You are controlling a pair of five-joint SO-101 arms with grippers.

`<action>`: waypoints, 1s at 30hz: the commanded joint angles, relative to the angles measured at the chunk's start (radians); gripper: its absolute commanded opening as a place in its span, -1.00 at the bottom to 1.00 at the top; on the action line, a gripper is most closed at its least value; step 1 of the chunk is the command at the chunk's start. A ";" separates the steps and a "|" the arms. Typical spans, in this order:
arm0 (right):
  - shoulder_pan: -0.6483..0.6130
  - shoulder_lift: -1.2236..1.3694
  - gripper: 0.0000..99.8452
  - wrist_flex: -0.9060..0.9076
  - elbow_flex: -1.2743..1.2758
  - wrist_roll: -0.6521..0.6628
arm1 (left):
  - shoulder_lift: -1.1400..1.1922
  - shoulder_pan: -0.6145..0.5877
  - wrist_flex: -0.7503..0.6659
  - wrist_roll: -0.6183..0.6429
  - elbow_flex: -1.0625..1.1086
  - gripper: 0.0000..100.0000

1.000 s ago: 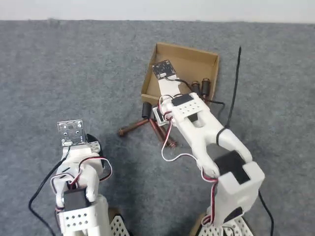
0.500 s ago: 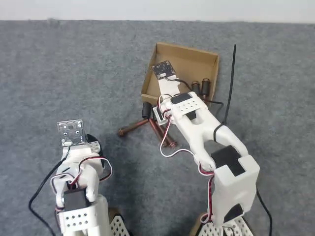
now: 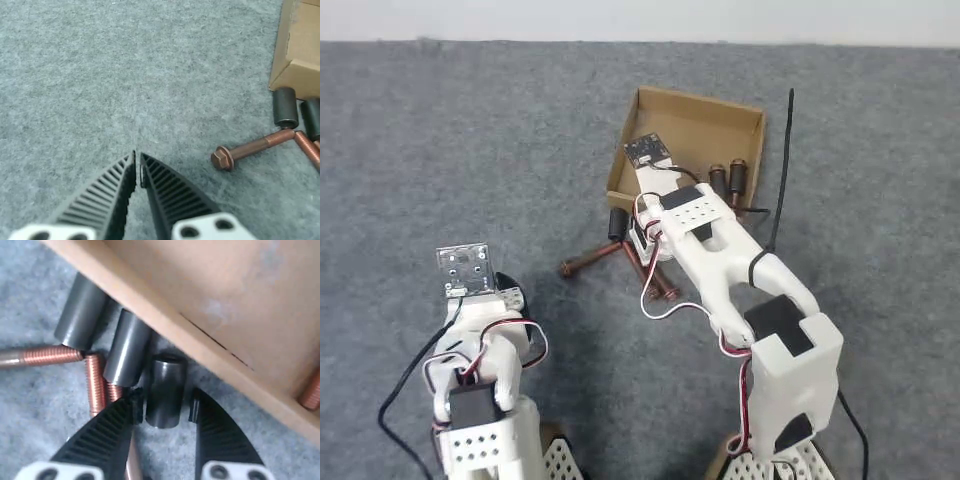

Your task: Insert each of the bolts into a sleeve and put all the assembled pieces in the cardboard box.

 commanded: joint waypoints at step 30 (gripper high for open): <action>0.085 -0.361 -0.99 0.556 -0.043 -0.002 | -0.020 -0.005 -0.028 -0.009 -0.013 -0.98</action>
